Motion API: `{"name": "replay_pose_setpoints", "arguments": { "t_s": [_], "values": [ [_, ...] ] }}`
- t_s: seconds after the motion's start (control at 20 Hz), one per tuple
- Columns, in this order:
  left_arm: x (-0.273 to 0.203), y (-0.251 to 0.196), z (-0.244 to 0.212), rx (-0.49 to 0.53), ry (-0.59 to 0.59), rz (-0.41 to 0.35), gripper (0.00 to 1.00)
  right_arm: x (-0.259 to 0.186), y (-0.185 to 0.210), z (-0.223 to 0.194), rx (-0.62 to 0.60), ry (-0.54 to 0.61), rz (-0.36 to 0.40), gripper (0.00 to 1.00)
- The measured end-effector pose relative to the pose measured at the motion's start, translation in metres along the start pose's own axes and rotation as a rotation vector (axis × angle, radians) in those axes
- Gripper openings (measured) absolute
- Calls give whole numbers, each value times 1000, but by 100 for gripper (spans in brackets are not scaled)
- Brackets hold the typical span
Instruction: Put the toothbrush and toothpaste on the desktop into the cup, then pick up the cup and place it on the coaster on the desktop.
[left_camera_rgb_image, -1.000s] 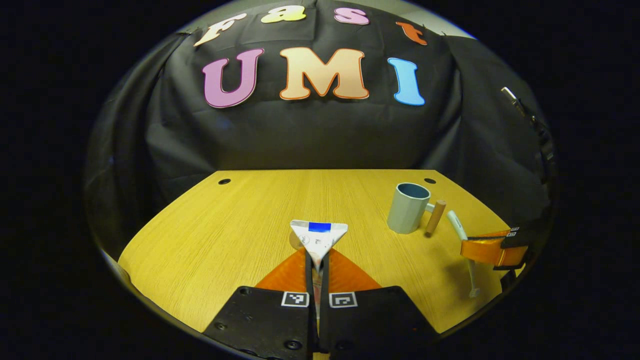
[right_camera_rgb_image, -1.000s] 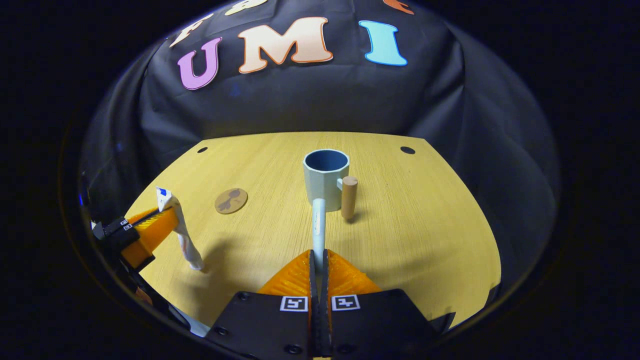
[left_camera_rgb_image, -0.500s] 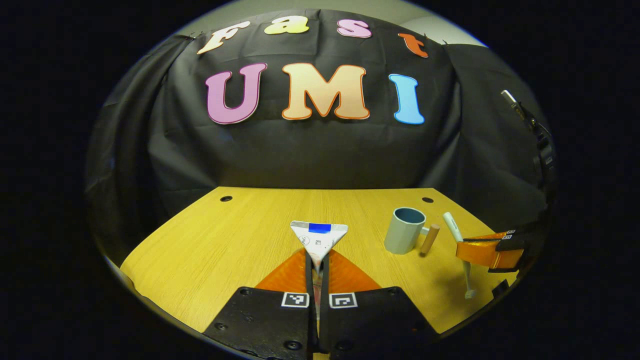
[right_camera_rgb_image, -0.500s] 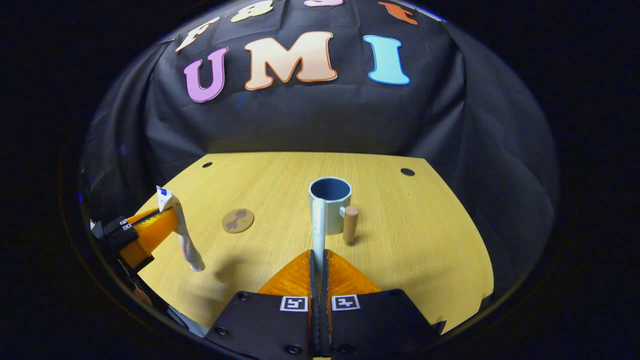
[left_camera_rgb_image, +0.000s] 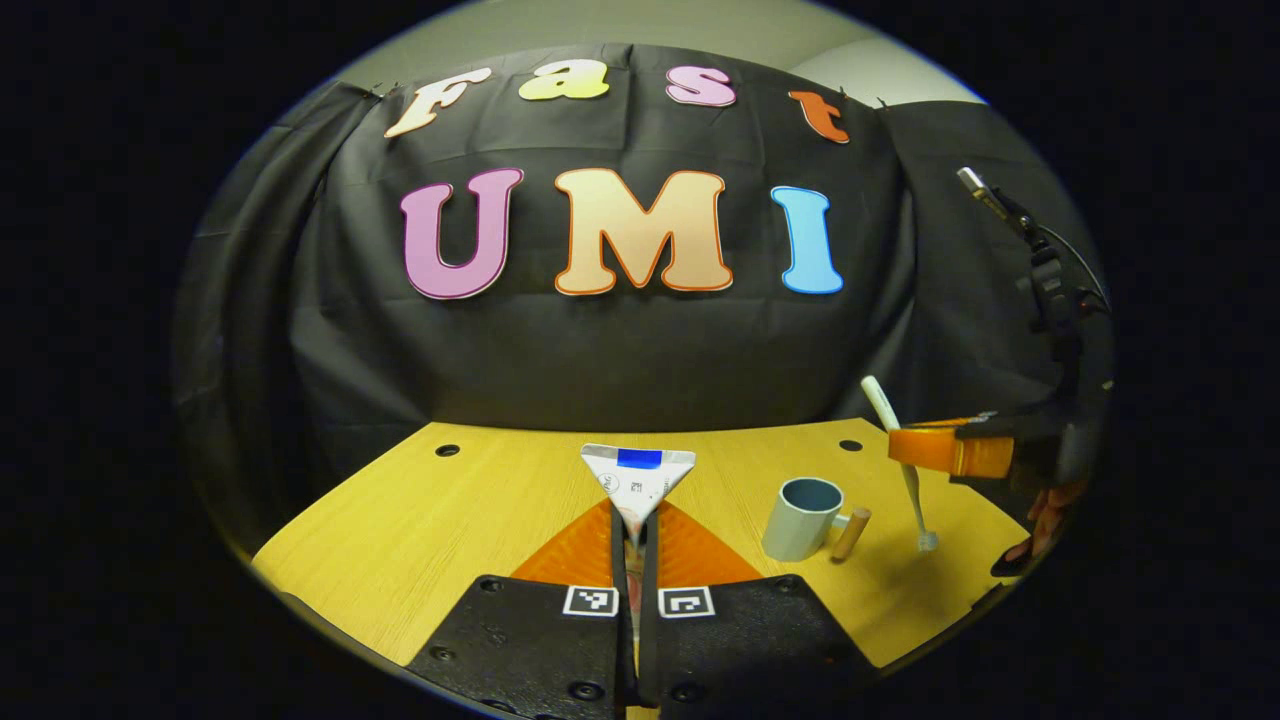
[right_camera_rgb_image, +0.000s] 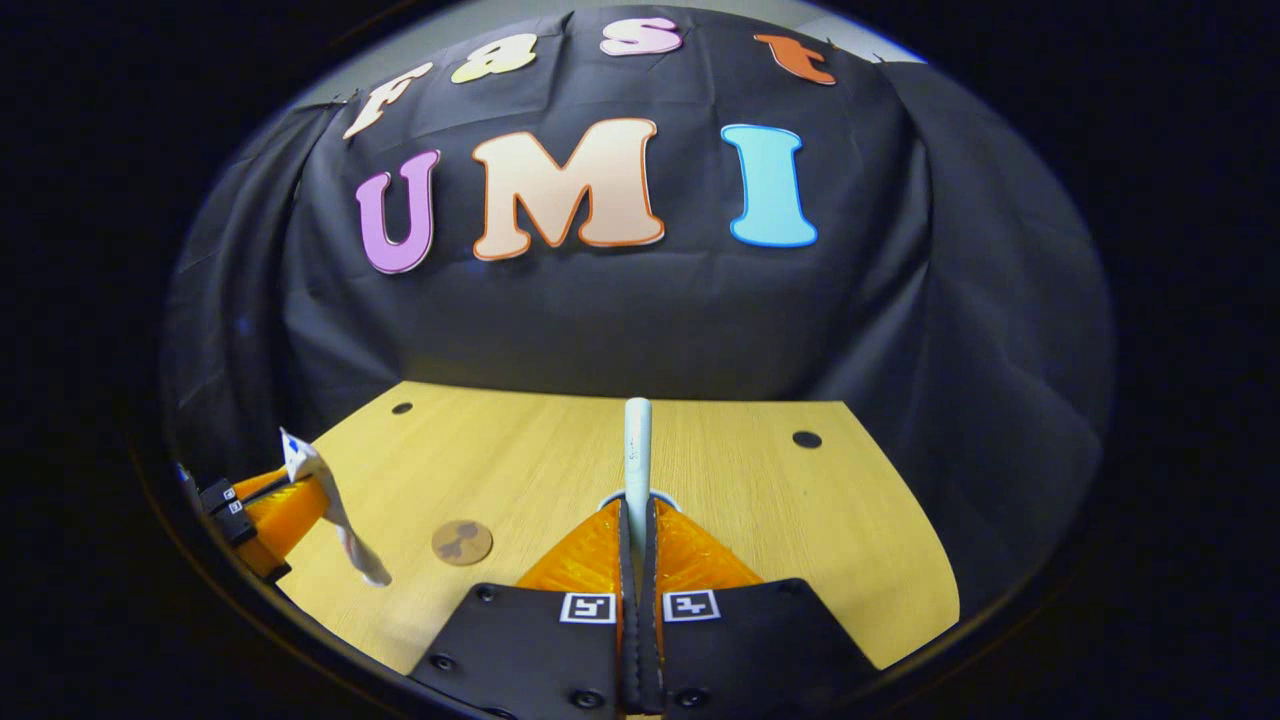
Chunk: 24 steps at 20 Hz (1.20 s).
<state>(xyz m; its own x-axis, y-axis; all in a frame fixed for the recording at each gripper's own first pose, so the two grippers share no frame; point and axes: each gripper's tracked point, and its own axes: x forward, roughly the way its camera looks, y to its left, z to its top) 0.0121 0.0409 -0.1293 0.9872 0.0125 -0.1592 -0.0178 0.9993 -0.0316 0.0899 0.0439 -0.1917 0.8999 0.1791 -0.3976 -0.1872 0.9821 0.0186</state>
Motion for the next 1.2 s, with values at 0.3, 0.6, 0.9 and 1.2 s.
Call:
{"name": "replay_pose_setpoints", "arguments": {
  "t_s": [0.3,0.6,0.9,1.2],
  "values": [
    [9,7,19,7,-22,10,0,41,5,43,26,-119,34,3],
    [22,12,26,5,-37,24,0,81,13,52,48,-195,66,3],
    [39,9,26,-1,-48,15,0,119,15,27,51,-194,65,3],
    [46,-3,33,-5,-61,-12,0,128,20,6,-21,-213,54,3]
  ]
}}
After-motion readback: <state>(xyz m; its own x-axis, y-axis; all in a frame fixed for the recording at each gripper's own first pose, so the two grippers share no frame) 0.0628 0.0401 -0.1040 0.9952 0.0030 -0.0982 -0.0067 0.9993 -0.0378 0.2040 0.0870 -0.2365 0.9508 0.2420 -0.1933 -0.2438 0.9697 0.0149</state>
